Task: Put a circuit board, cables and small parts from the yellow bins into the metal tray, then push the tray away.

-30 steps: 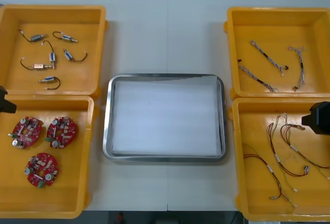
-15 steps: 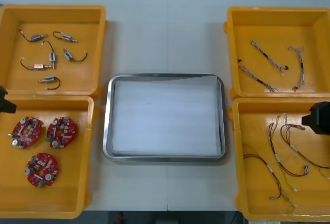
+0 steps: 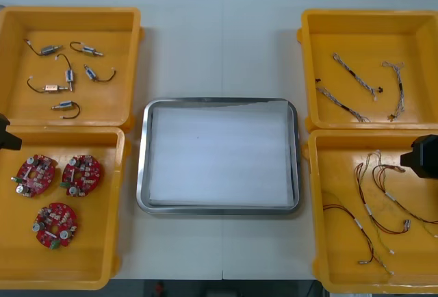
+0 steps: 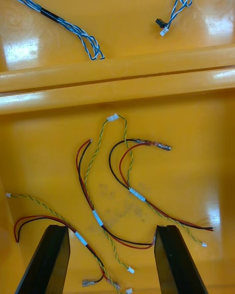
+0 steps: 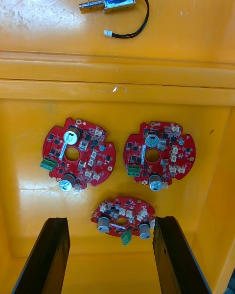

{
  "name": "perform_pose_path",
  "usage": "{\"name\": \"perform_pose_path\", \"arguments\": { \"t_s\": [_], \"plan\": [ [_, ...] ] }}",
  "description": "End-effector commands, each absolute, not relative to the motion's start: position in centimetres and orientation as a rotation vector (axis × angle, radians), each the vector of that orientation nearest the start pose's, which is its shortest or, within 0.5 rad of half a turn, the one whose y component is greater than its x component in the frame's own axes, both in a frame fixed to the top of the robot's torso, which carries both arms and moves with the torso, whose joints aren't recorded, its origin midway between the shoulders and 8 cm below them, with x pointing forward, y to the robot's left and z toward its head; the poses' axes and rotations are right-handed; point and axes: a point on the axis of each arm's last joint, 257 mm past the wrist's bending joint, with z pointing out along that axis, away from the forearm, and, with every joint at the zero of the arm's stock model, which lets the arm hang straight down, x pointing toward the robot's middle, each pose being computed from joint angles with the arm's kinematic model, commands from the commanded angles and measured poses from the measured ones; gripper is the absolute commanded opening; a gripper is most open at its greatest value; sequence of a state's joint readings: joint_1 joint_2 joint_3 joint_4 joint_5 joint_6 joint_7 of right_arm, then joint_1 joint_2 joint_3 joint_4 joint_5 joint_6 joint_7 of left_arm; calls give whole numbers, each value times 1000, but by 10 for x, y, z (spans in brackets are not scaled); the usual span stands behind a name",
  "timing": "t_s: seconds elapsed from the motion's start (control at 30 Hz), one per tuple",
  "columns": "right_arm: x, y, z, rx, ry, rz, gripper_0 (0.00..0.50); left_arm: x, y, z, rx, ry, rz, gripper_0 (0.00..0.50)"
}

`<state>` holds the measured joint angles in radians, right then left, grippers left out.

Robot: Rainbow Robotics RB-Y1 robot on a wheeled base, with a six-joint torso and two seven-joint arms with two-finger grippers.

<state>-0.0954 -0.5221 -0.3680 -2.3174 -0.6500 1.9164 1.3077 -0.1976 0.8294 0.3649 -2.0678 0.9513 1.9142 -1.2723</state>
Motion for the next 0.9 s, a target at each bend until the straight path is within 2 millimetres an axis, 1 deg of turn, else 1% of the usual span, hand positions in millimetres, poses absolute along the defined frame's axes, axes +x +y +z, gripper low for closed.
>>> {"name": "perform_pose_path", "arguments": {
  "t_s": [0.03, 0.9],
  "plan": [
    [365, -351, -184, 217, 2578, 69, 500, 371, 411, -144, 59, 2701, 44, 500],
    [365, -351, -184, 217, 2578, 69, 500, 371, 411, -144, 59, 2701, 44, 500]
  ]
}}
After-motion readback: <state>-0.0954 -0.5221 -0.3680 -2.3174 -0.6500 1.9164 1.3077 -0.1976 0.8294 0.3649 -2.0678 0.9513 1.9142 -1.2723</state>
